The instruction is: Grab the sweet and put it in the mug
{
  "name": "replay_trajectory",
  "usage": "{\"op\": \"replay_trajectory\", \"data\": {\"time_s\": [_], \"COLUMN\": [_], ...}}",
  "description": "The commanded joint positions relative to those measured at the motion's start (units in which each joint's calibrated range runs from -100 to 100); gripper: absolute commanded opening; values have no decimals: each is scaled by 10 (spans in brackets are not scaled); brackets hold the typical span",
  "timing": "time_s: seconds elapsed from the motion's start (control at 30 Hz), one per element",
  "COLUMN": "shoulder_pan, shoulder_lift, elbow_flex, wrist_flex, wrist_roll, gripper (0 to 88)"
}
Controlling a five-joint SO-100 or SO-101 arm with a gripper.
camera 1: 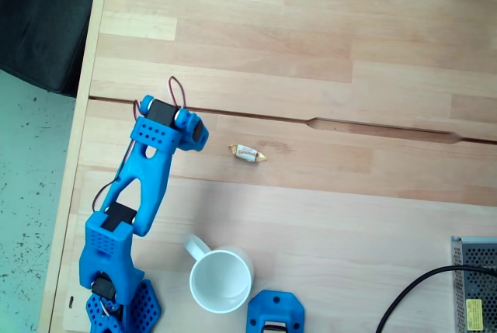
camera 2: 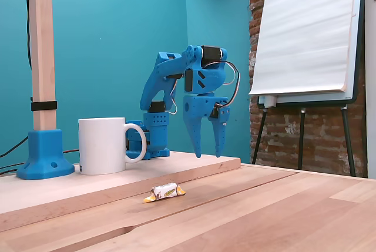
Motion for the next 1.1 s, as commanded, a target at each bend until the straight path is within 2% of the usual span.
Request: {"op": "replay_trajectory", "data": {"time_s": [0.0, 0.27, 0.53, 0.87, 1.07], "shoulder_pan": [3, 6, 25, 51, 53], "shoulder_lift": [-33, 23, 25, 93, 88], "elbow_flex": [-7, -17, -8, -16, -20], "wrist_flex": [2, -1, 0, 0, -1], "wrist_roll": [-91, -311, -478, -589, -629], "gripper": [184, 178, 183, 178, 178]}}
